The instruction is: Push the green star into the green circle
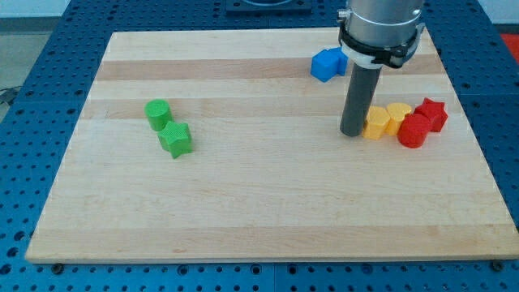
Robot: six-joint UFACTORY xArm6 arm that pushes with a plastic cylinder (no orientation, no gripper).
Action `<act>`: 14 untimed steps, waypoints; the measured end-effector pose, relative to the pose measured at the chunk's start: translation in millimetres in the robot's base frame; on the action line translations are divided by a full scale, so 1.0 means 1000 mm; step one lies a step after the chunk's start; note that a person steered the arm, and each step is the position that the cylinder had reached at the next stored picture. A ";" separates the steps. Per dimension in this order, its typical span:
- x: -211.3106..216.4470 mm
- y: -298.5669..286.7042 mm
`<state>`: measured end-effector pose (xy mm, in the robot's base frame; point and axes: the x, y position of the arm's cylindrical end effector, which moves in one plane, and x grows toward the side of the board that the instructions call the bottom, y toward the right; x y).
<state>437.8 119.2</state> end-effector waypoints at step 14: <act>0.030 -0.208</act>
<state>467.6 -88.4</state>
